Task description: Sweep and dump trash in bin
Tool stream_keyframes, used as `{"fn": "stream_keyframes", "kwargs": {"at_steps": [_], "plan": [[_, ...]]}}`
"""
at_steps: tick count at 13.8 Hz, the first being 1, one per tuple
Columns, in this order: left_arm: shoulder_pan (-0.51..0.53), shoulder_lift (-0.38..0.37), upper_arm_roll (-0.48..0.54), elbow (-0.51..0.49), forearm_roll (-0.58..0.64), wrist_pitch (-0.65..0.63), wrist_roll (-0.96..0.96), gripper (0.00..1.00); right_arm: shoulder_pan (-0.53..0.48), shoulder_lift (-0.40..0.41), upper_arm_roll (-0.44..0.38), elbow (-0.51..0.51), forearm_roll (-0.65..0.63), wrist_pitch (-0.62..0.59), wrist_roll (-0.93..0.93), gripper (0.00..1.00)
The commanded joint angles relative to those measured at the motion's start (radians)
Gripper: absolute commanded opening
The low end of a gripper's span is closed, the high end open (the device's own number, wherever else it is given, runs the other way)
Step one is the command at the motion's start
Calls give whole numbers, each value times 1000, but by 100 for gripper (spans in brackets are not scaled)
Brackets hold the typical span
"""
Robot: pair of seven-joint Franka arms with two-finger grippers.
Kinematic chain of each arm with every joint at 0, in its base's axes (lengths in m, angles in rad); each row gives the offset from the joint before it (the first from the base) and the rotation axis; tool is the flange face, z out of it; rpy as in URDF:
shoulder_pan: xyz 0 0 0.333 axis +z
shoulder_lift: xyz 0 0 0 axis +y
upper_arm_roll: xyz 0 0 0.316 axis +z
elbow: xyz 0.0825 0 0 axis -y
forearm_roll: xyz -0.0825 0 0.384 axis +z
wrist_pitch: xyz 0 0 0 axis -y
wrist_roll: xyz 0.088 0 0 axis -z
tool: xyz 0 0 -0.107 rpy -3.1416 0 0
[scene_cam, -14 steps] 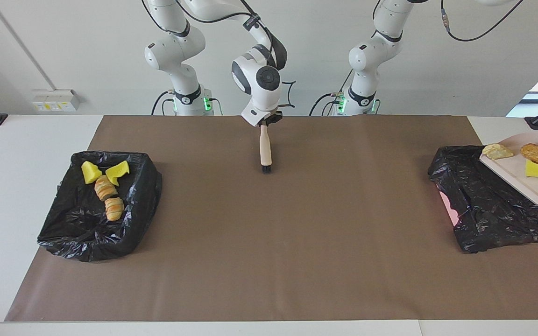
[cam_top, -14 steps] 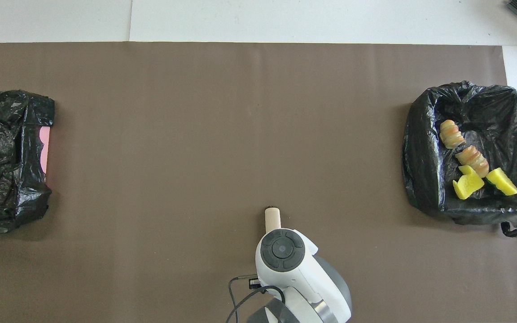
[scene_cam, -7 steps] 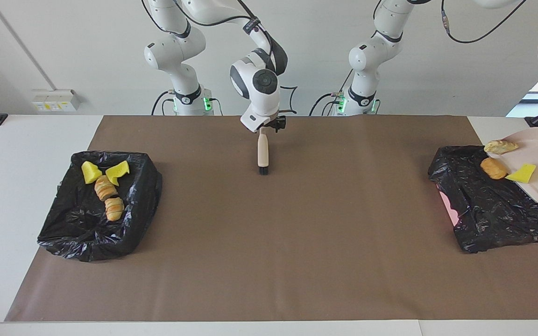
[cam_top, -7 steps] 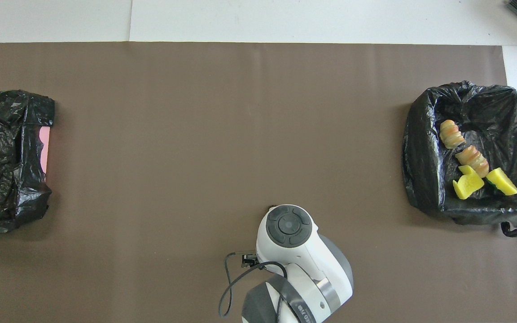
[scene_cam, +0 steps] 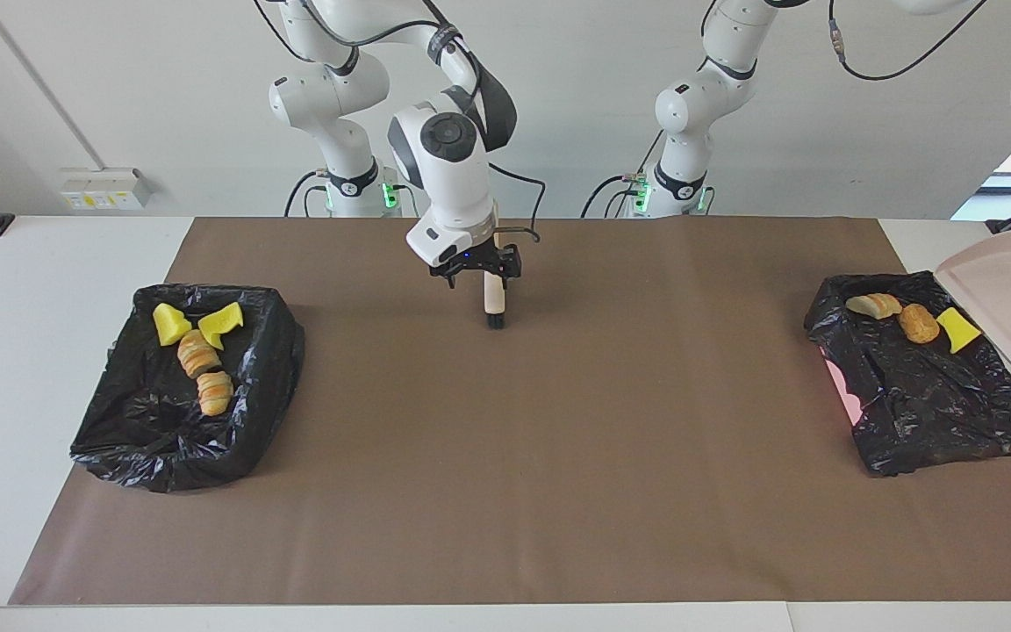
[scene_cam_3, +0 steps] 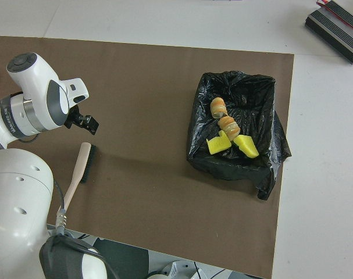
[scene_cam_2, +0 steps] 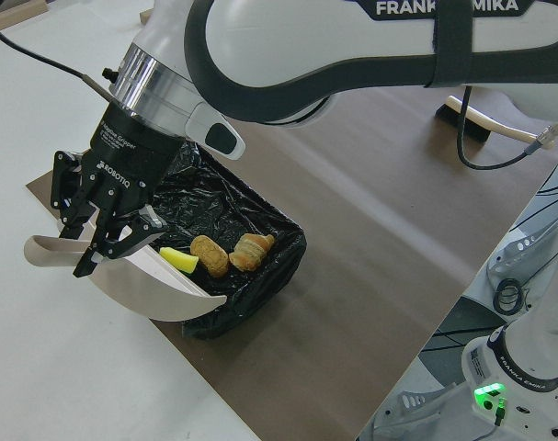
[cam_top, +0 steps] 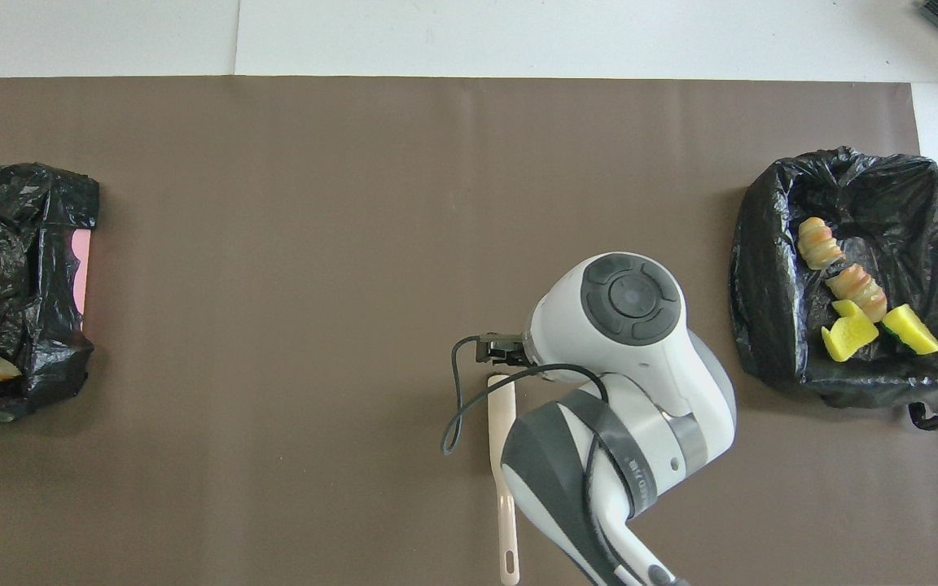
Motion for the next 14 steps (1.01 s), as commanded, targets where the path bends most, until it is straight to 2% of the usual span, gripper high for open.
{"fn": "stream_keyframes", "kwargs": {"at_steps": [1, 4, 7, 8, 12, 14], "plan": [[-5, -33, -1, 23, 6, -3, 5, 0, -78, 16, 8, 88, -73, -3, -64, 100], [-8, -50, -6, 12, -106, -27, 3, 0, -155, 5, 5, 152, -114, -17, -176, 100], [-28, -56, -12, -2, -381, -111, -12, 0, -242, -31, 5, 191, -116, -78, -295, 100], [-47, -61, -12, -11, -431, -139, -52, 0, -270, -54, 5, 204, -116, -119, -335, 100], [-211, -81, -13, -61, -457, -263, -363, 0, -359, -82, 4, 312, -114, -320, -460, 100], [-287, -97, -13, -101, -506, -284, -478, 0, -414, -82, 2, 365, -114, -402, -527, 100]]}}
